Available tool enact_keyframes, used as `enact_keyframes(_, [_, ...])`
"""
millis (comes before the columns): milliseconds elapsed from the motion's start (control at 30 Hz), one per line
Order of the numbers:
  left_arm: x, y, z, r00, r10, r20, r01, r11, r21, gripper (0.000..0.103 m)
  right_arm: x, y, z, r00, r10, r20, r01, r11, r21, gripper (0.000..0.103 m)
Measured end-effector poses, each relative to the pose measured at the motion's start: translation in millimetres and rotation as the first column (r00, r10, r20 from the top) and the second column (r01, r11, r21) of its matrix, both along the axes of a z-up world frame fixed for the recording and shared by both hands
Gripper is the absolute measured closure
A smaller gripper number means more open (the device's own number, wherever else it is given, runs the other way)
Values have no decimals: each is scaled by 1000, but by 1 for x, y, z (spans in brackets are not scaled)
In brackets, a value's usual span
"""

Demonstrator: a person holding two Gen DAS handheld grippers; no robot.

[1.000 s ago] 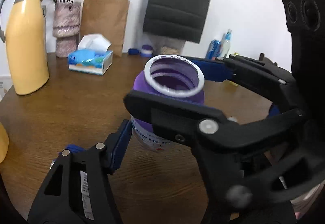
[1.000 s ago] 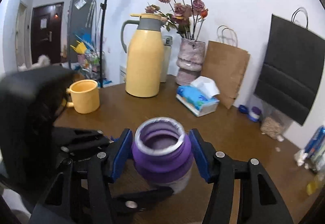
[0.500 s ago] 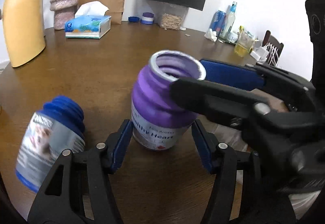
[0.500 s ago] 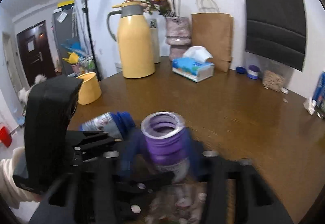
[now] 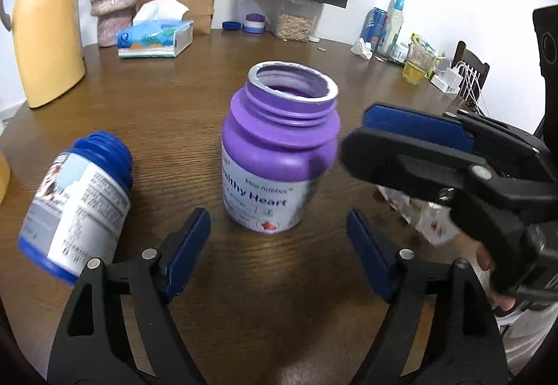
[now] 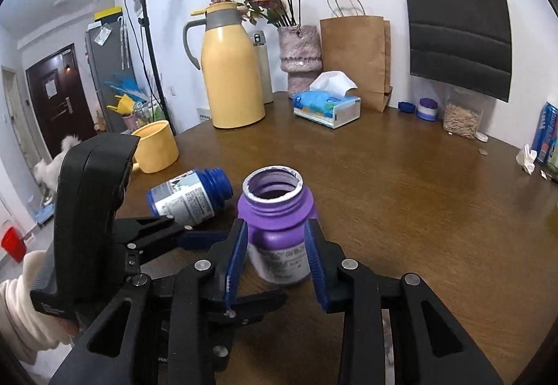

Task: Flip cup upright

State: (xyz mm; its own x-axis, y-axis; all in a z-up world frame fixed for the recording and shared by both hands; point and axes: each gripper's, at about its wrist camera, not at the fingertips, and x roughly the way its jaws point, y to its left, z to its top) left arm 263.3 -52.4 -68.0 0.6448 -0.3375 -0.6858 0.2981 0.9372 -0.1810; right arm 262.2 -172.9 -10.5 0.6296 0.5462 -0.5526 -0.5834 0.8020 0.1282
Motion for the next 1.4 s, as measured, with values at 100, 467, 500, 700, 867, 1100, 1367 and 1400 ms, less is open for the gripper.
enact_keyframes(100, [-19,6,13,999,-6,41,6,1000,-15,23,-15,-18,11,999,-26,21,26,999,27,52])
enact_keyframes(467, [-120,26,54,940,175,294,-193,980,36,0,-107,-96,16,952,-305,31,304,952,36,26])
enact_keyframes(500, [-127,25,54,936,185,300,-208,977,47,0,-115,-98,14,948,-317,22,316,948,33,25])
enact_keyframes(700, [-169,30,63,906,220,361,-251,967,42,0,-170,-90,15,943,-324,79,325,946,2,25])
enact_keyframes(867, [-200,31,66,864,223,451,-291,953,85,0,-196,-82,18,944,-303,130,303,953,20,25])
enact_keyframes(1100, [-238,30,54,851,217,478,-257,966,19,0,-223,-77,5,934,-340,110,333,939,81,20])
enact_keyframes(1367, [-259,19,52,838,253,483,-290,957,3,0,-248,-64,4,922,-355,152,348,935,70,20])
enact_keyframes(1400, [-259,19,53,839,253,482,-290,957,2,0,-250,-63,5,922,-352,163,346,936,69,20])
